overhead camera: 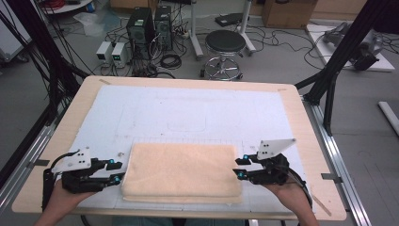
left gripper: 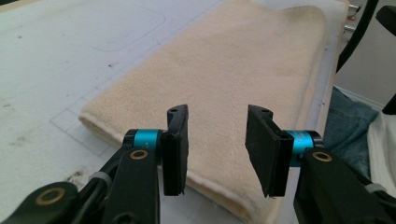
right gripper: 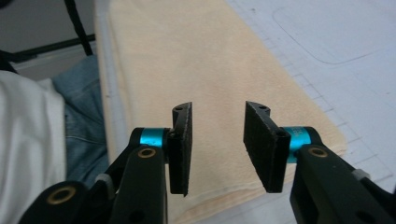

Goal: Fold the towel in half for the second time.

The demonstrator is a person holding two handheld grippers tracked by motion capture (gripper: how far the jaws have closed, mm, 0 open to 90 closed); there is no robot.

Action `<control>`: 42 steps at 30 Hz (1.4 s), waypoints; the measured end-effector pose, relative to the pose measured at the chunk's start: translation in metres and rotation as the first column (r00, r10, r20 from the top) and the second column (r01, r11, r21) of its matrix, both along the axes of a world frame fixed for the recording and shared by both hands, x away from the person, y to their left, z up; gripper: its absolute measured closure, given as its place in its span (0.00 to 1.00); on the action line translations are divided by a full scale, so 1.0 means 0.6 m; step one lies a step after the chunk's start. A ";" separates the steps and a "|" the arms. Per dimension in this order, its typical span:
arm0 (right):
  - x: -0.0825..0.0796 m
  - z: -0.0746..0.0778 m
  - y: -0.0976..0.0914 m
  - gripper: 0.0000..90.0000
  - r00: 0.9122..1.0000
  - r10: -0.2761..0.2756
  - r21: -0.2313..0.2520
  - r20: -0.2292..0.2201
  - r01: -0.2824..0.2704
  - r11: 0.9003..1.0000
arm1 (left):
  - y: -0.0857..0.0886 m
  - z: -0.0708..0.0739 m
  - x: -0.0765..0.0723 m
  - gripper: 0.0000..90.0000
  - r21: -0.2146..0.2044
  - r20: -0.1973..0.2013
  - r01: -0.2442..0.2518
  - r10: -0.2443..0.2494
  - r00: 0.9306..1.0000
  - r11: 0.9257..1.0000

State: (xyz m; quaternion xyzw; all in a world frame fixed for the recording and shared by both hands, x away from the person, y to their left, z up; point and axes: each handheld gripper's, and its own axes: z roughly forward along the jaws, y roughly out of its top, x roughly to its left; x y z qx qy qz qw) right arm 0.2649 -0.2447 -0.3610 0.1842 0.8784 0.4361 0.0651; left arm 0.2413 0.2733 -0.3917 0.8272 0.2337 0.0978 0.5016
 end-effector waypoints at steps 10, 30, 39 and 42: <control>0.097 -0.040 0.023 0.55 0.990 -0.139 -0.078 0.015 0.140 0.987 | -0.037 -0.021 0.097 0.55 0.069 -0.007 -0.152 0.153 0.988 0.986; 0.164 -0.114 0.023 0.82 0.965 -0.126 -0.083 -0.228 0.110 0.991 | -0.049 -0.077 0.164 0.79 0.108 -0.208 -0.152 0.172 0.963 0.983; 0.162 -0.066 0.027 0.89 0.984 -0.166 -0.093 -0.067 0.160 0.983 | -0.062 -0.038 0.190 0.86 0.087 -0.066 -0.311 0.317 0.946 0.946; 0.190 -0.045 0.034 0.89 0.975 -0.222 -0.107 -0.016 0.219 0.970 | -0.069 -0.017 0.221 0.86 0.062 -0.024 -0.364 0.366 0.930 0.929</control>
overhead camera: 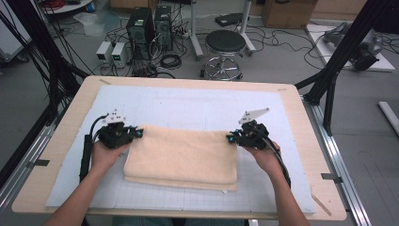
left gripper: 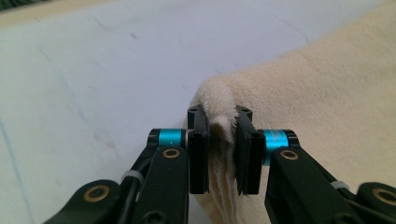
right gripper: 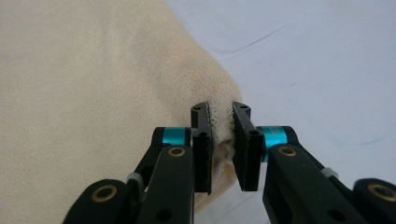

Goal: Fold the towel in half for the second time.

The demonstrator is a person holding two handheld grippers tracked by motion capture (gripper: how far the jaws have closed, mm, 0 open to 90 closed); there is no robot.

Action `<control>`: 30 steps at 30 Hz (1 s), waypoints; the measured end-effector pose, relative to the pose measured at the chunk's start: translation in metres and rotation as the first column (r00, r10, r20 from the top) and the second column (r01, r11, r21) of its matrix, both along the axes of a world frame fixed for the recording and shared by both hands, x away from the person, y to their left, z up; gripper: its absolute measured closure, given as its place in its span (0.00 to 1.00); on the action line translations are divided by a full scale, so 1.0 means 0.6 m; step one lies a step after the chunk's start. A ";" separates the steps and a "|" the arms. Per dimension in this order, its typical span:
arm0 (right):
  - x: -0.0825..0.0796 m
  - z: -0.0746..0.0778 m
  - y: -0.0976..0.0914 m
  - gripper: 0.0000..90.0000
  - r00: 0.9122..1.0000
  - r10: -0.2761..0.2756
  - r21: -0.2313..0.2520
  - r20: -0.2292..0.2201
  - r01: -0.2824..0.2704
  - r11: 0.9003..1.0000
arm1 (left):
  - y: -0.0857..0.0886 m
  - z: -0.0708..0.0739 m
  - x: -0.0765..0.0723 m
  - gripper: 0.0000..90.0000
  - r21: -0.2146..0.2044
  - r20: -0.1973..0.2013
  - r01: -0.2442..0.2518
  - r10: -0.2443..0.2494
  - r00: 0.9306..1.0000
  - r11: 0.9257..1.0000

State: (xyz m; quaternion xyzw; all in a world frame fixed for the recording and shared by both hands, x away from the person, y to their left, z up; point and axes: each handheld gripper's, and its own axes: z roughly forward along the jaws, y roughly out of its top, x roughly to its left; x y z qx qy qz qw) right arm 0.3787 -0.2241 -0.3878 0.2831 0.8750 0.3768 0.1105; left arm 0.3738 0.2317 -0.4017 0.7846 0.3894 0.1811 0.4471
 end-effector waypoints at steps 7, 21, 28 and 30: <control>0.084 0.026 0.011 0.89 0.997 -0.075 -0.010 0.023 0.075 0.997 | -0.008 0.024 0.080 0.86 0.005 -0.005 -0.083 0.083 0.997 0.997; 0.082 0.018 -0.017 0.59 0.996 -0.080 0.026 0.028 0.080 0.996 | 0.008 0.022 0.051 0.53 -0.028 0.049 -0.044 0.046 0.998 0.999; 0.012 0.020 -0.015 0.57 0.997 0.021 0.017 0.071 -0.022 1.000 | 0.029 0.011 -0.024 0.51 -0.046 0.080 0.044 -0.041 0.996 0.998; -0.005 0.019 -0.013 0.57 0.996 0.048 0.007 0.081 -0.048 0.999 | 0.033 0.000 -0.044 0.49 -0.045 0.075 0.084 -0.081 0.994 0.995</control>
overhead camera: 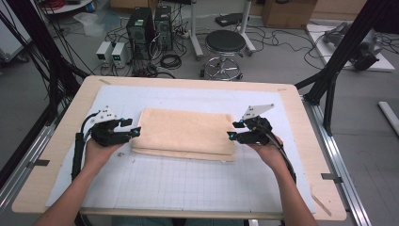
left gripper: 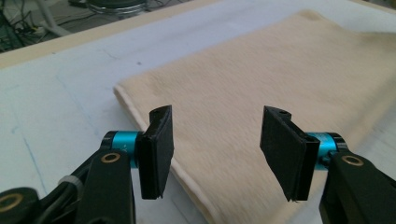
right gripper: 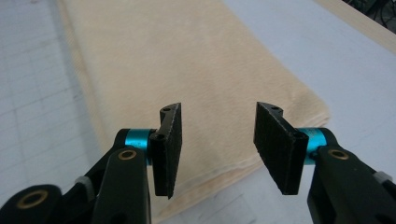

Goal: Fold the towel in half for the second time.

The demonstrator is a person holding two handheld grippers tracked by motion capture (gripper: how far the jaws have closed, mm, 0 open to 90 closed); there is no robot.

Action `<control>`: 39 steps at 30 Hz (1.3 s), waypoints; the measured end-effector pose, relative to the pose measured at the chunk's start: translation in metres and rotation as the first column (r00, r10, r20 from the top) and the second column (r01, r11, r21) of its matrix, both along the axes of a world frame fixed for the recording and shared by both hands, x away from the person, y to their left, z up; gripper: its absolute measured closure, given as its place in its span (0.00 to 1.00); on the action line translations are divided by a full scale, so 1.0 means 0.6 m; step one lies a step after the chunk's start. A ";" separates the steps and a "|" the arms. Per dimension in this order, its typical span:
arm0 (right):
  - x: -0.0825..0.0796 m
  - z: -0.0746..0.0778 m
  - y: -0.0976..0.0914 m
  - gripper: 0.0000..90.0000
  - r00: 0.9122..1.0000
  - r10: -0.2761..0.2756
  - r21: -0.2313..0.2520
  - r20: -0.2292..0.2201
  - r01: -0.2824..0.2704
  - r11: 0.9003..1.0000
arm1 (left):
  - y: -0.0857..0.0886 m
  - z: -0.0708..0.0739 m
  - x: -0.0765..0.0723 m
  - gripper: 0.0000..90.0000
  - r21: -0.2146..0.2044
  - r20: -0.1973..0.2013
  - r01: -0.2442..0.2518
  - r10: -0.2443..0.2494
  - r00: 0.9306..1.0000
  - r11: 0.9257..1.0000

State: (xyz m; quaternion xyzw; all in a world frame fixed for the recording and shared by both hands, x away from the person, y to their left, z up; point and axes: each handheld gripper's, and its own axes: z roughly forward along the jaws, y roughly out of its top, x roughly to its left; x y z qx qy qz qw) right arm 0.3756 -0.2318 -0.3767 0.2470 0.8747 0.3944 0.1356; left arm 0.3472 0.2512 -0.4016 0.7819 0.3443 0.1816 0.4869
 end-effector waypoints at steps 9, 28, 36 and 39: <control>-0.033 -0.024 0.028 0.54 0.991 0.113 -0.054 -0.068 -0.116 0.992 | 0.010 -0.049 -0.028 0.50 0.068 -0.074 0.082 -0.077 0.994 0.994; -0.041 -0.066 0.011 0.90 0.995 0.074 -0.025 -0.073 -0.076 0.997 | -0.002 -0.048 -0.035 0.93 0.118 -0.069 0.112 -0.104 0.992 0.987; -0.061 -0.051 0.002 0.92 0.989 0.124 0.002 -0.086 -0.124 0.992 | 0.004 -0.039 -0.065 0.93 0.102 -0.067 0.155 -0.149 0.987 0.983; -0.066 -0.050 0.003 0.80 0.988 0.132 0.004 -0.079 -0.132 0.991 | 0.006 -0.042 -0.066 0.80 0.110 -0.078 0.133 -0.125 0.989 0.985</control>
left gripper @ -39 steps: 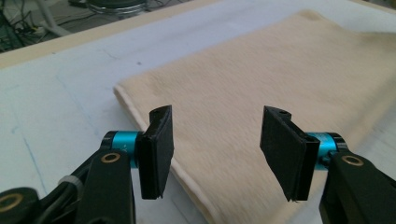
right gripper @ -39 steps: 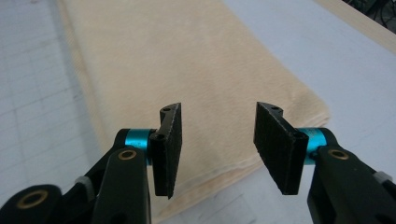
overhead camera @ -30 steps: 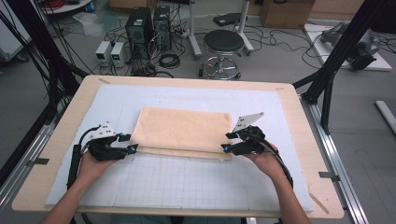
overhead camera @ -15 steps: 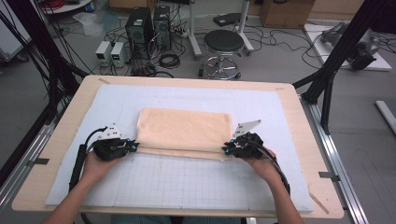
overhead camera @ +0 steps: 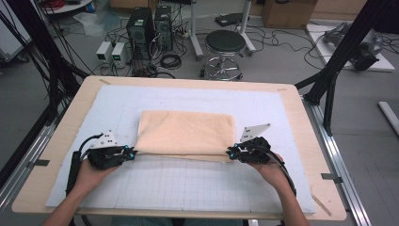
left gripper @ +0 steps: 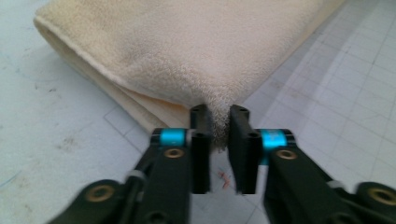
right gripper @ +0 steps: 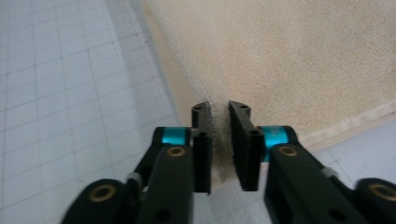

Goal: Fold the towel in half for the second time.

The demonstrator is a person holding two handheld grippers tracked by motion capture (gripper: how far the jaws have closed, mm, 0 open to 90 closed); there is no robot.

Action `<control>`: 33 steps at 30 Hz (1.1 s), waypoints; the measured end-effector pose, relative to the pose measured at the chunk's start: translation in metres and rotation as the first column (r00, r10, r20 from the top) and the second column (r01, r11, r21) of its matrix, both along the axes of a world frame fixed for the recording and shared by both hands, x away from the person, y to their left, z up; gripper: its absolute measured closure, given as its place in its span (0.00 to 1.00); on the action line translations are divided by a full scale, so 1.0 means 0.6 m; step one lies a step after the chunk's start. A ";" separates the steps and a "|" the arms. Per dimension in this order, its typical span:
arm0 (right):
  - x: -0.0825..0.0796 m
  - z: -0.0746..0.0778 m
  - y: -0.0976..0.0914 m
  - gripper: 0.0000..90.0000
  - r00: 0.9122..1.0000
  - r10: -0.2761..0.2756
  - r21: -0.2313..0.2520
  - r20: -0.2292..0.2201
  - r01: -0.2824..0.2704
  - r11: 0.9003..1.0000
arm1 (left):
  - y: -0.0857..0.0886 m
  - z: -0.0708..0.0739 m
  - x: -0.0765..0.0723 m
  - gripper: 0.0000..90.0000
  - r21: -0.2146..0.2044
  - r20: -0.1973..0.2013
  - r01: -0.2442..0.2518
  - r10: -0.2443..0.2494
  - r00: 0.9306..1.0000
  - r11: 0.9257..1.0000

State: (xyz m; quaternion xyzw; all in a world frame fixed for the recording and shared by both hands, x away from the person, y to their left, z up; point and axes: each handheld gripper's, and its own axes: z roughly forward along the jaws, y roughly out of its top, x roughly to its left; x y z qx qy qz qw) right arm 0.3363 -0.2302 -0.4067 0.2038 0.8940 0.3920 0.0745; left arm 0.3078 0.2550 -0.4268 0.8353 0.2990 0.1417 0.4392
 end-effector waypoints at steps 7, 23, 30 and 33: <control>-0.001 0.009 0.006 0.76 1.000 -0.018 0.061 0.009 0.018 0.998 | -0.006 0.020 0.011 0.60 -0.058 0.048 -0.045 0.047 0.998 0.997; 0.016 -0.036 0.030 0.85 0.998 -0.041 -0.019 -0.056 0.040 0.999 | -0.043 -0.017 0.039 0.77 0.029 -0.026 -0.057 0.058 0.998 0.998; 0.010 -0.029 0.021 0.72 0.996 -0.084 0.005 -0.025 0.085 0.996 | -0.027 -0.011 0.027 0.63 0.002 -0.029 -0.089 0.089 0.996 0.996; 0.007 -0.028 0.017 0.66 0.996 -0.092 -0.002 -0.005 0.092 0.996 | -0.014 -0.014 0.023 0.52 0.004 -0.048 -0.117 0.117 0.992 0.993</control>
